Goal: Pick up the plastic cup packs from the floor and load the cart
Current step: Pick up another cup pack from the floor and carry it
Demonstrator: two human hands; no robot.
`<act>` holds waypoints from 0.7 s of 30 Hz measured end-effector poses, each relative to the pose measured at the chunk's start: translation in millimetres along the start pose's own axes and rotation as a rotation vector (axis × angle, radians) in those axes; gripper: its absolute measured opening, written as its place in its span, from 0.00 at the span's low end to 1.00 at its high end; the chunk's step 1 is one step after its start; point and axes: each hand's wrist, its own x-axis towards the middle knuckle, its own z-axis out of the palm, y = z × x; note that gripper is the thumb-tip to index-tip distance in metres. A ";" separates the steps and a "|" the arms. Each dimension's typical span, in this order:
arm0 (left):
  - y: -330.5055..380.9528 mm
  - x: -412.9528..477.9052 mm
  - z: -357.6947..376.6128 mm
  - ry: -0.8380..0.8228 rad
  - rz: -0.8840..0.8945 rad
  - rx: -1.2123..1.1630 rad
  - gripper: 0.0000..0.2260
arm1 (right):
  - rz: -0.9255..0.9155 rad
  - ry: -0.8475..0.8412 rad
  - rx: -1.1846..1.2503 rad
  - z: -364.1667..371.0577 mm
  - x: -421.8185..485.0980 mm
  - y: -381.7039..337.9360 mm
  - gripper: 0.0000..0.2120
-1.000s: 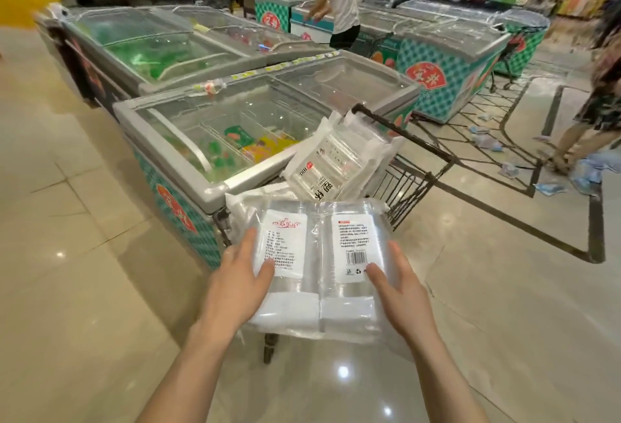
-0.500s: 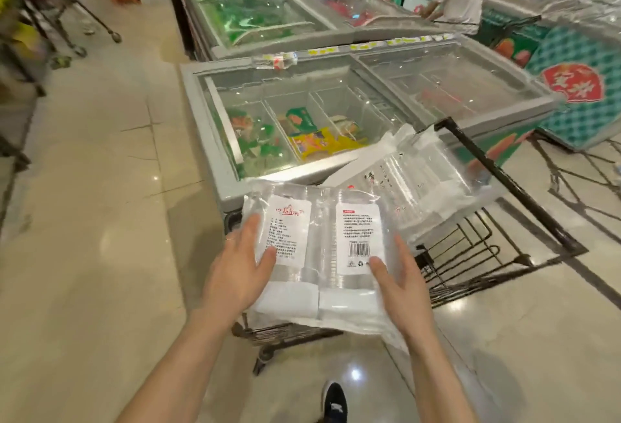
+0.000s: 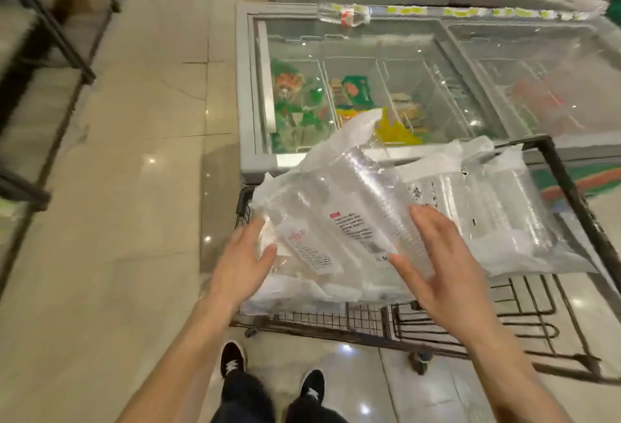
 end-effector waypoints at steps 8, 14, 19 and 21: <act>-13.0 29.0 -16.0 0.104 -0.079 0.104 0.21 | -0.230 -0.299 -0.031 48.5 -24.5 18.1 0.32; -4.0 61.9 -5.7 0.003 0.020 0.201 0.19 | -0.211 -0.469 0.034 118.6 -57.0 13.3 0.39; -27.9 92.5 32.9 -0.397 0.050 0.329 0.22 | 0.026 -0.841 -0.045 188.0 -73.2 8.5 0.35; -36.1 97.3 46.4 -0.523 0.028 0.374 0.23 | 0.168 -0.989 -0.044 208.8 -80.9 8.1 0.34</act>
